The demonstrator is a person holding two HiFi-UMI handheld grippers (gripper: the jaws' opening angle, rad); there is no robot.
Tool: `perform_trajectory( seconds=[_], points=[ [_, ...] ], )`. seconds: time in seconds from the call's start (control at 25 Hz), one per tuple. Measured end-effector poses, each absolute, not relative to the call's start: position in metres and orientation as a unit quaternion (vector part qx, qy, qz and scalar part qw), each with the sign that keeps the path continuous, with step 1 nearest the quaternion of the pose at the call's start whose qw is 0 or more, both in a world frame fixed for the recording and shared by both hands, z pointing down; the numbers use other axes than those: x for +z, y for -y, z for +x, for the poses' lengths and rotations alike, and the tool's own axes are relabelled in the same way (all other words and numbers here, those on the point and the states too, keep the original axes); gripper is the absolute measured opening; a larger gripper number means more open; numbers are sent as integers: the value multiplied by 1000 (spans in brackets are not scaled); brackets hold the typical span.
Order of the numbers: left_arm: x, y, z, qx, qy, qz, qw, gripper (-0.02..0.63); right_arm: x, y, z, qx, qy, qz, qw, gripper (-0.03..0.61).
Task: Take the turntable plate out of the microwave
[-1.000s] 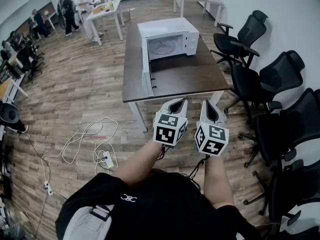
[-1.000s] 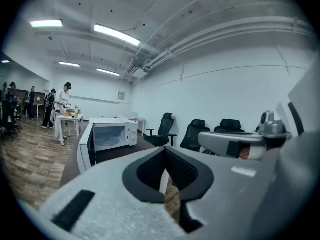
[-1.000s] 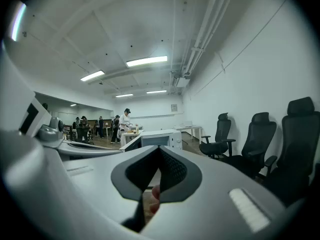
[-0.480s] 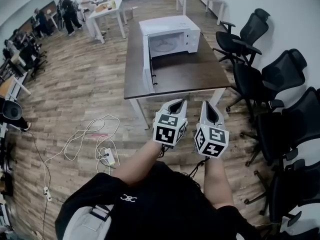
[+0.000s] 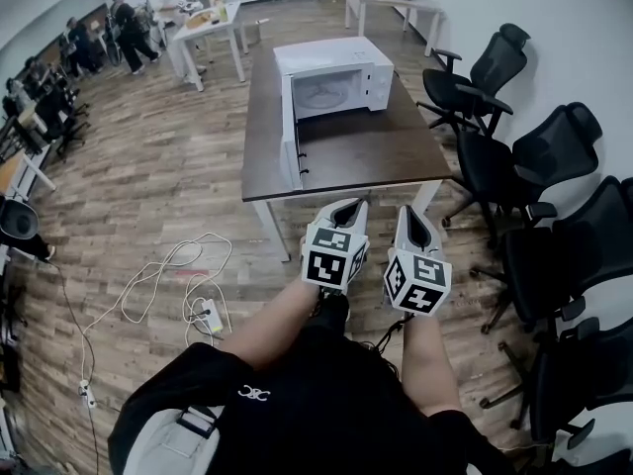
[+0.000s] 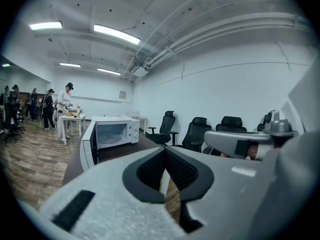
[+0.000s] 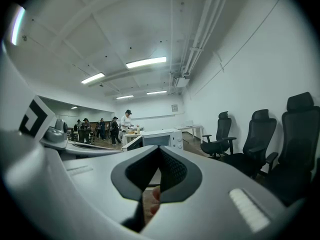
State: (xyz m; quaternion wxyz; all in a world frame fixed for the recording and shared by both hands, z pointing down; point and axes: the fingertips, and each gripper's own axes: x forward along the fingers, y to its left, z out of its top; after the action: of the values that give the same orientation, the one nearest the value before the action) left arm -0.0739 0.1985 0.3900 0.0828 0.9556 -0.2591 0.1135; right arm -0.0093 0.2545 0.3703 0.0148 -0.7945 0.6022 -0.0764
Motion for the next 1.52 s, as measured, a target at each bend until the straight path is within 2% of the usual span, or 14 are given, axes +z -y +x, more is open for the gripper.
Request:
perform_trajectory(
  seconds=[0.64,1.52],
  points=[
    [409,-141,-52,97,258,956,103,8,385,-202,12,-71,-601,-796,2,8],
    [419,30,47,108,280,945,128,9,392,-37,111,-84,-615,-784,-13,9]
  ],
)
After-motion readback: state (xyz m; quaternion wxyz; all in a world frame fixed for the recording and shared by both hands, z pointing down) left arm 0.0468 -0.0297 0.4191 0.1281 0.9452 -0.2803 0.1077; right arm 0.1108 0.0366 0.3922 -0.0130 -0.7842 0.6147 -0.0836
